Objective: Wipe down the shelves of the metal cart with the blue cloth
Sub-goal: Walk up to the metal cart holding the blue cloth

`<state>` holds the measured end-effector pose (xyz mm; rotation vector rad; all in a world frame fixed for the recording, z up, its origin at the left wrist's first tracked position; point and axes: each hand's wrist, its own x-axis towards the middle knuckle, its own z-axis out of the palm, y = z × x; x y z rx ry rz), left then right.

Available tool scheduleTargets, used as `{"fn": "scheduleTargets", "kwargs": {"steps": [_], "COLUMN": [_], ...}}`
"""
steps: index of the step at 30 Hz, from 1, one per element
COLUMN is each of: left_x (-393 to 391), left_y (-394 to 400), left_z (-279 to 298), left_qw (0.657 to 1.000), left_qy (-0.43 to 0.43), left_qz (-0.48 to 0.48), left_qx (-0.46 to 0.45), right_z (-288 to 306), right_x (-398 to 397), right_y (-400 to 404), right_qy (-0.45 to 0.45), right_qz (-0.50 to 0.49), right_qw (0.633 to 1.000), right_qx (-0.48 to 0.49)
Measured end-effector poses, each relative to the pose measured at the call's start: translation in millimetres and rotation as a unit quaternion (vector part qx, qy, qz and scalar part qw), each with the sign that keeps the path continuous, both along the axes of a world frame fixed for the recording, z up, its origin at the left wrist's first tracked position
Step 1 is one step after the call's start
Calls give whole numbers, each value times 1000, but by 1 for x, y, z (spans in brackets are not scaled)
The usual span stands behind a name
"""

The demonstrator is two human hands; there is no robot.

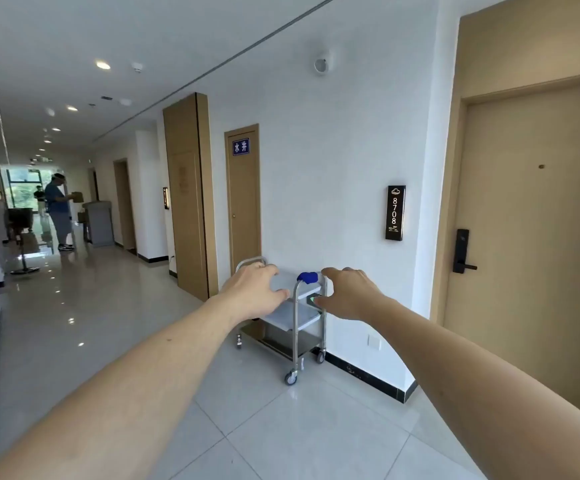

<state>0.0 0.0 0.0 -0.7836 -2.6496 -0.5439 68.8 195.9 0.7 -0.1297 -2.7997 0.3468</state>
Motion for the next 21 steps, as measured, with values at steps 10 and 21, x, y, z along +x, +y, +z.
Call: {"fn": "scheduleTargets", "kwargs": {"steps": [10, 21], "left_x": [-127, -297], "left_y": [81, 106], "left_z": [-8, -34], "left_qw": [999, 999], "left_qy": [-18, -33], "left_qz": [26, -7], "left_qx": [-17, -23], "right_z": [-7, -47], "right_x": [-140, -300], "right_y": [76, 100], "right_qy": [-26, -40], "right_qz": [1, -10], "right_qw": [1000, 999], "right_qx": [-13, -14]}}
